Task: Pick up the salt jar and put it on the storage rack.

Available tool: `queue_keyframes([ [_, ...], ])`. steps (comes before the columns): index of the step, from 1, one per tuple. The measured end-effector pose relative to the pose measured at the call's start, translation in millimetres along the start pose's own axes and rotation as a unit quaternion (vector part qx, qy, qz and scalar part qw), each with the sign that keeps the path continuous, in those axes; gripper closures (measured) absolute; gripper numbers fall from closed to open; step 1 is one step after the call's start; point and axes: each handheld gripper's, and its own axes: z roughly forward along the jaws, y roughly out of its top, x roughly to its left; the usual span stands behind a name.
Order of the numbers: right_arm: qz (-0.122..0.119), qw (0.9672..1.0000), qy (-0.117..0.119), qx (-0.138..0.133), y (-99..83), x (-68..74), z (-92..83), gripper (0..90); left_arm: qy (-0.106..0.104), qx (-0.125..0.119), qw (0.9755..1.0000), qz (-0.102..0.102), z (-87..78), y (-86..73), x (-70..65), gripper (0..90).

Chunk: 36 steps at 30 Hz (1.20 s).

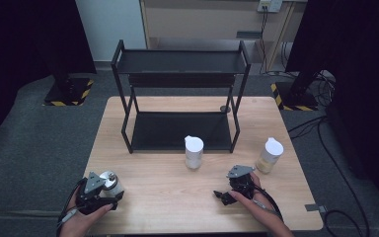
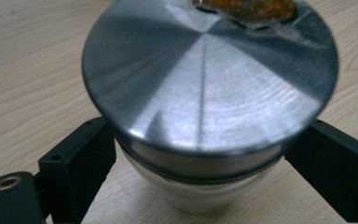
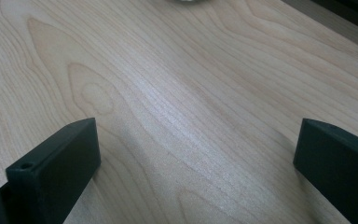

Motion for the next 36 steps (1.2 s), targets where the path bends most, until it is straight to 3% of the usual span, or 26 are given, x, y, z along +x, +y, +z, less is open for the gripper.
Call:
queue_keyframes([
  [14, 0.0, 1.0, 0.0, 0.0, 0.0, 0.0, 0.0, 1.1, -0.008, 0.017, 0.9998, 0.0, 5.0, 2.4, 2.5, 15.2],
  [20, 0.0, 1.0, 0.0, 0.0, 0.0, 0.0, 0.0, 1.1, -0.01, 0.019, 0.9998, -0.005, 6.0, 3.4, 6.3, 28.6],
  [29, 0.0, 1.0, 0.0, 0.0, 0.0, 0.0, 0.0, 1.1, -0.013, 0.023, 0.9996, -0.008, 5.0, 6.5, 7.4, 29.5],
  [36, 0.0, 1.0, 0.0, 0.0, 0.0, 0.0, 0.0, 1.1, -0.005, 0.01, 0.9998, -0.014, -0.9, 8.4, 1.0, 29.5],
])
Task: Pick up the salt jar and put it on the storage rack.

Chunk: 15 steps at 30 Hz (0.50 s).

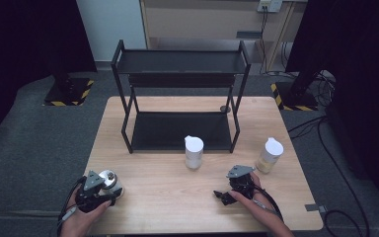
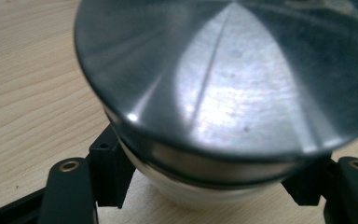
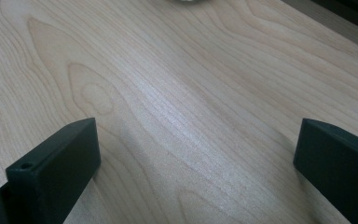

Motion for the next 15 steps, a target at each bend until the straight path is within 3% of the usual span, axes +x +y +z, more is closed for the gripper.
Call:
queue_keyframes([
  [15, 0.001, 1.0, -0.001, 0.0, -0.1, 0.6, -0.2, 1.1, -0.013, -0.003, 0.9998, 0.015, 3.1, 22.4, -28.8, 29.5],
])
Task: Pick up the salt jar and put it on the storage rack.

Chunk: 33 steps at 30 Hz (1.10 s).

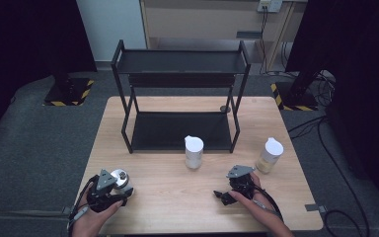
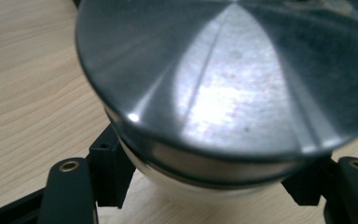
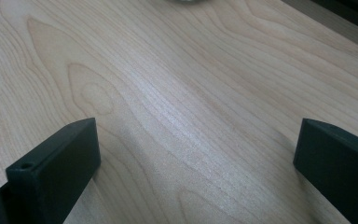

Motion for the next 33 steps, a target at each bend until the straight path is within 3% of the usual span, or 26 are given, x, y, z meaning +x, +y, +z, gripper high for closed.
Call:
queue_keyframes([
  [15, 0.001, 1.0, -0.001, 0.0, -0.2, 0.7, -0.2, 1.1, -0.002, 0.001, 1.0, 0.009, 4.3, 18.4, -11.6, 29.5],
  [33, 0.002, 1.0, -0.002, 0.0, -0.4, 1.2, -0.4, 1.1, 0.008, -0.002, 0.9998, 0.015, 38.9, 55.3, -25.3, 29.5],
])
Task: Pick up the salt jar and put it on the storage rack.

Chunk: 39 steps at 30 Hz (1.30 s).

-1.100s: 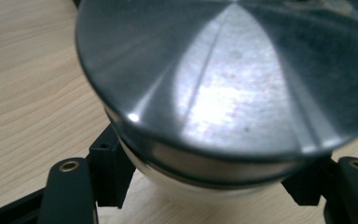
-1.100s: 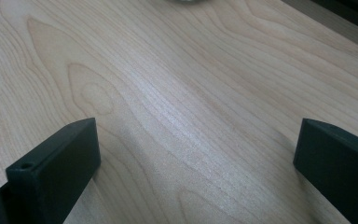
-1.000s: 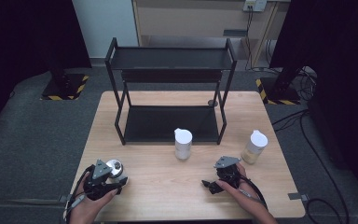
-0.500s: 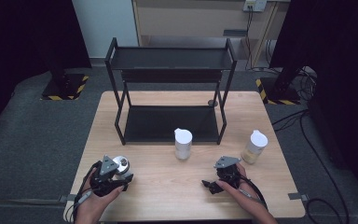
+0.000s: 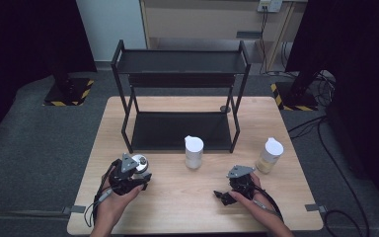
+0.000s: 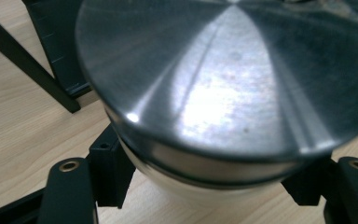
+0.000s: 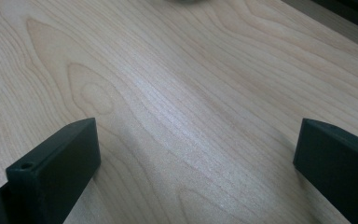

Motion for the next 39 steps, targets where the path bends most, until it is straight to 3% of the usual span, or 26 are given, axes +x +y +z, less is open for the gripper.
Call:
queue_keyframes([
  [6, 0.0, 1.0, 0.0, 0.0, -0.1, 0.1, 0.0, 1.1, 0.001, 0.009, 1.0, 0.001, 15.9, 4.1, -3.8, 29.5],
  [21, 0.001, 1.0, -0.001, 0.0, -0.2, 0.5, -0.5, 1.1, 0.002, 0.009, 0.9999, -0.007, 29.3, 15.3, -4.0, 29.5],
  [39, 0.001, 1.0, -0.001, 0.0, -0.3, 0.4, -0.5, 1.1, 0.01, 0.008, 0.9999, -0.006, 43.2, 41.0, 1.5, 29.5],
])
